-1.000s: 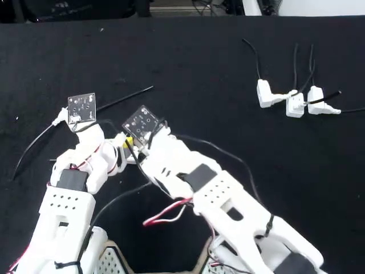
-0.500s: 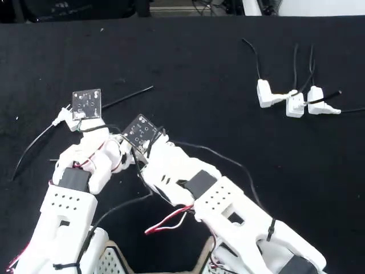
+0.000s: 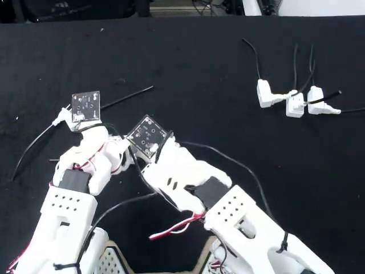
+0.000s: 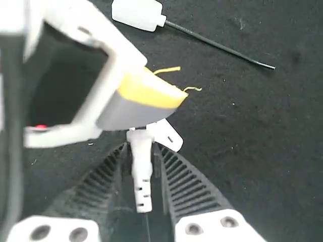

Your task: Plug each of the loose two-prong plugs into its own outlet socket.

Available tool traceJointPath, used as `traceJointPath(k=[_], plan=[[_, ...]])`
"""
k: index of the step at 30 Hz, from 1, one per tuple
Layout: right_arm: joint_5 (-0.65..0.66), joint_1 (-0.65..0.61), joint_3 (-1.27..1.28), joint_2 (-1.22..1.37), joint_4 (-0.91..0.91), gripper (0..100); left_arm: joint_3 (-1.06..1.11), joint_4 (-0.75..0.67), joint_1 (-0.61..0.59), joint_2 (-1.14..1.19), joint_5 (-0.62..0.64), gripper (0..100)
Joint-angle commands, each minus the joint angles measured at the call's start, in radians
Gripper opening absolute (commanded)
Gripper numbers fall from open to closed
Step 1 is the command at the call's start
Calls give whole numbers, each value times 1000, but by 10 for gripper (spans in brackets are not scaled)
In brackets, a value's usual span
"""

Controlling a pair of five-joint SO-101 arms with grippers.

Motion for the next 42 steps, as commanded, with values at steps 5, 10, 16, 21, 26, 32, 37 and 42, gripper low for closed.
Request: traceJointPath(k=[5, 10, 16, 21, 26, 32, 37, 42], plan=[[3, -6, -13, -53, -3, 10, 33, -3, 8, -9, -5, 224], [80, -6, -28, -53, 78, 10, 25, -3, 7, -9, -5, 224], [69, 80, -45, -44, 98, 10, 22, -92, -22, -9, -9, 224], [68, 130, -99, 111, 104, 10, -24, -28, -205, -9, -146, 224], [-23, 129, -294, 343, 199, 10, 54, -37, -346, 2, -207, 224], [-57, 60, -486, 510, 388, 11, 111, -106, -332, 72, -207, 224], [-64, 57, -518, 607, 368, 11, -31, -109, -326, 333, -207, 224], [-66, 58, -521, 674, 307, 11, -177, -109, -323, 588, -207, 225]])
